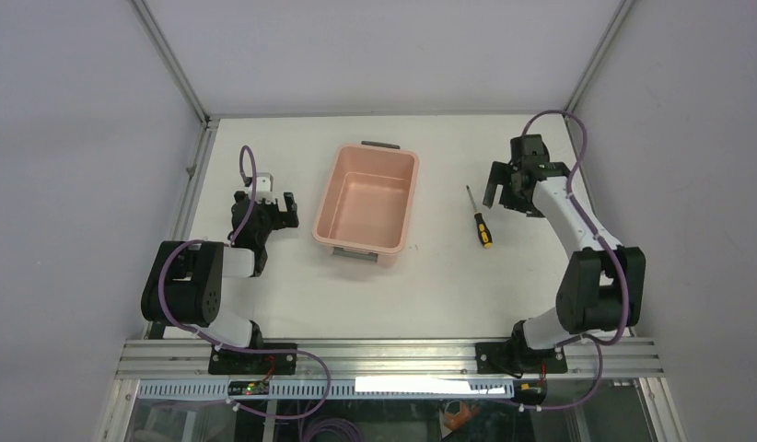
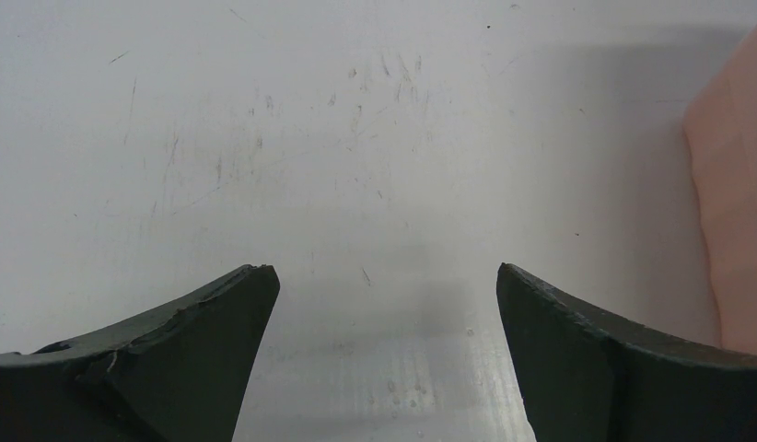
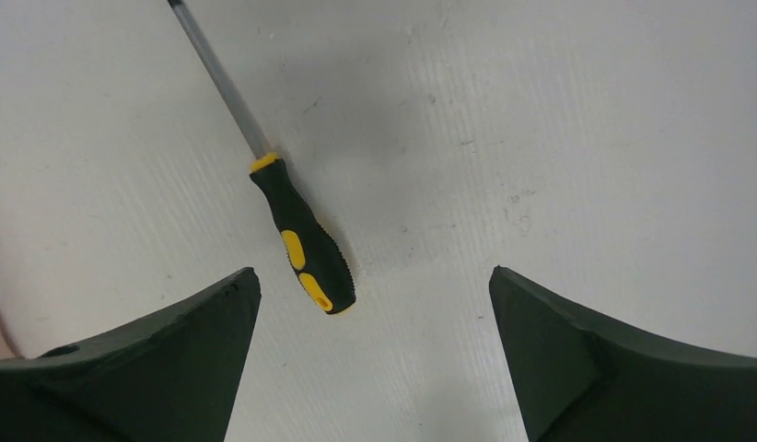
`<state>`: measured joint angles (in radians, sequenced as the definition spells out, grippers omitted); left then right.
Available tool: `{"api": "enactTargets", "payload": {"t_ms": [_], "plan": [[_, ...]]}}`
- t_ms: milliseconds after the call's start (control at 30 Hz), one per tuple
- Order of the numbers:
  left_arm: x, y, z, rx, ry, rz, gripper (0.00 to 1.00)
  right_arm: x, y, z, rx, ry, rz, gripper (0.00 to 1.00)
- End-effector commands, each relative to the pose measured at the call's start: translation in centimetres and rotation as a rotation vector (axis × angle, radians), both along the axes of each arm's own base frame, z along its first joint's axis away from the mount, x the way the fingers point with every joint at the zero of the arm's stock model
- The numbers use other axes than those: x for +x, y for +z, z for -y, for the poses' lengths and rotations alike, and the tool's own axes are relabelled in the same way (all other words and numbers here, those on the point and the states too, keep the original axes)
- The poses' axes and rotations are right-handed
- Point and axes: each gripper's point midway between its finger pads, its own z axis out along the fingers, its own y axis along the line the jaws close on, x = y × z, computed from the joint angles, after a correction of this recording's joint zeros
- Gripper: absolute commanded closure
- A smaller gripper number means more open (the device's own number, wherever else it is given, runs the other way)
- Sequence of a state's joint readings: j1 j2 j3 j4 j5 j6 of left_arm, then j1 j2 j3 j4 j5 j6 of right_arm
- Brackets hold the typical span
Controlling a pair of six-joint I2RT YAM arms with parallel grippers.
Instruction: Put the screwdriver in the bin
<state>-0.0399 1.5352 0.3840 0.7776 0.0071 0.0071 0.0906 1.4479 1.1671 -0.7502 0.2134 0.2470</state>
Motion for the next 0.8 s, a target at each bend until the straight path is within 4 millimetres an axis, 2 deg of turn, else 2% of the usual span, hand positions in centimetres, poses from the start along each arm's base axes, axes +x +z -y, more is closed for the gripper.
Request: {"api": "enactTargets", "payload": {"t_ms": [0,233,533,700,767], "plan": [[0.4,1.6,0.4,-0.020,-0.008,0.053,0.01,-0.3,-1.8,-2.0,0.034,0.125,-0.096,0.01],[0.4,1.6,0.5,-0.020,-0.009,0.054,0.01,-0.6,-6.1,-4.3,0.111,0.204,-0.191,0.03],[0.4,1.6,0.4,-0.020,-0.008,0.053,0.01,-1.7,-10.7,-4.4,0.072,0.189,-0.299,0.14],[0.4,1.6,0.5,-0.020,-0.009,0.053,0.01,-2.1,-12.7,-4.3,0.059,0.172,-0.336,0.26],[0.4,1.6,0.5,-0.020,-0.009,0.053,0.01,-2.2,-13.0,-4.4,0.063,0.172,-0.336,0.38]]}}
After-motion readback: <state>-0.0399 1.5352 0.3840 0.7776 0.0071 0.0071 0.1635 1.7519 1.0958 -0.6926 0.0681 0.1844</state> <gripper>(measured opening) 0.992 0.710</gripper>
